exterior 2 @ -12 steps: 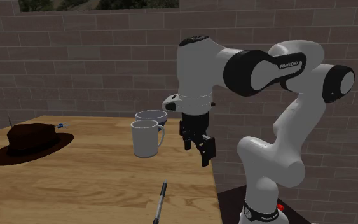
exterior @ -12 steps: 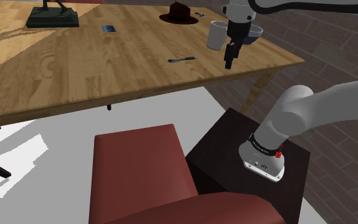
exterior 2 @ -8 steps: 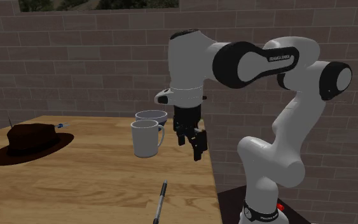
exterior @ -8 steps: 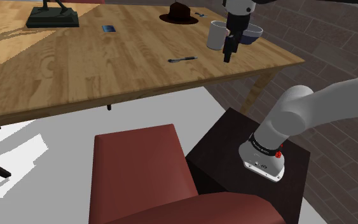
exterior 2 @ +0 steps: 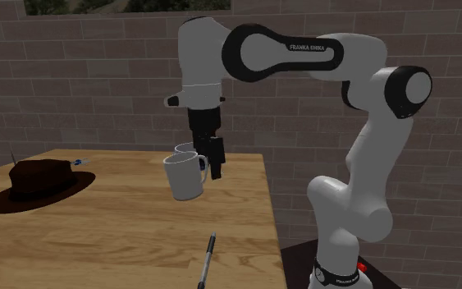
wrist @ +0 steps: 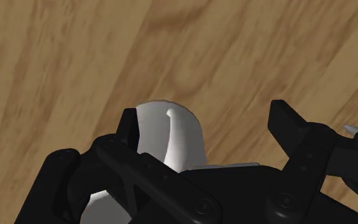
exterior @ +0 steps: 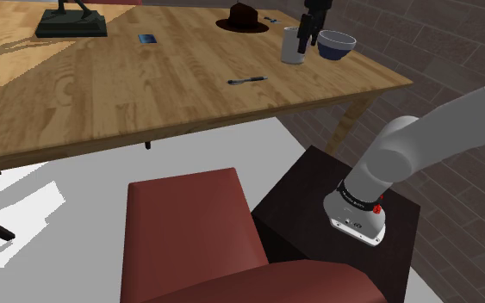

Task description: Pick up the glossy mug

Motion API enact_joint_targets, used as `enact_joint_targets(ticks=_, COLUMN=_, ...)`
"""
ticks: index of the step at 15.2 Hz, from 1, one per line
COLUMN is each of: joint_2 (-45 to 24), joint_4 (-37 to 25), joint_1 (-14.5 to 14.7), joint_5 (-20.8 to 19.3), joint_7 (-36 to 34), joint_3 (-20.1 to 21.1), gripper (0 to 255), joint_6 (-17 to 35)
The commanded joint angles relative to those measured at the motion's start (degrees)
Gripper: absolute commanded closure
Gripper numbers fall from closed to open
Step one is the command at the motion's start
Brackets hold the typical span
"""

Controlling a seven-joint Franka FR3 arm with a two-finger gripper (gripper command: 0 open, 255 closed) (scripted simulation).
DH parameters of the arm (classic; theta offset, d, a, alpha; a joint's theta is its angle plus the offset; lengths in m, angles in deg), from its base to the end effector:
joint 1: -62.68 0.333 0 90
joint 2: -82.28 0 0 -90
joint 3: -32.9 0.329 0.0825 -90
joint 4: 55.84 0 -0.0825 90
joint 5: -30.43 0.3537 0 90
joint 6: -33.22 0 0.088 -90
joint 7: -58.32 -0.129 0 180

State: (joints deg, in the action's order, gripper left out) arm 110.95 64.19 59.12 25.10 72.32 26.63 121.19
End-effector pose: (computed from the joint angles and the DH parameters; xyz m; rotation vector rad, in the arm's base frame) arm 0.3425 -0.0813 0.6000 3.1093 0.1358 -0.1066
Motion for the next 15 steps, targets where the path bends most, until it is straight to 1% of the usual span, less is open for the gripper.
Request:
enact_joint_targets(ticks=1, joint_2=-3.22, joint_4=-4.23, joint_1=-0.52, joint_5=0.71, joint_7=2.02, joint_3=-2.14, gripper=0, joint_6=-0.55)
enact_joint_targets(ticks=6, joint_2=-12.29, joint_4=-16.70, joint_1=-1.56, joint_5=3.91, joint_7=6.65, joint_3=-6.98, gripper=0, joint_6=-3.15)
enact_joint_targets(ticks=13, joint_2=-10.89, joint_4=-9.87, joint_1=-1.73, joint_5=3.61, joint_7=6.56, joint_3=-6.98, gripper=0, joint_6=2.31)
enact_joint_targets(ticks=15, joint_2=-10.80, joint_4=-9.33, joint_1=-1.75, joint_5=3.59, joint_7=6.56, joint_3=-6.98, gripper=0, joint_6=2.75)
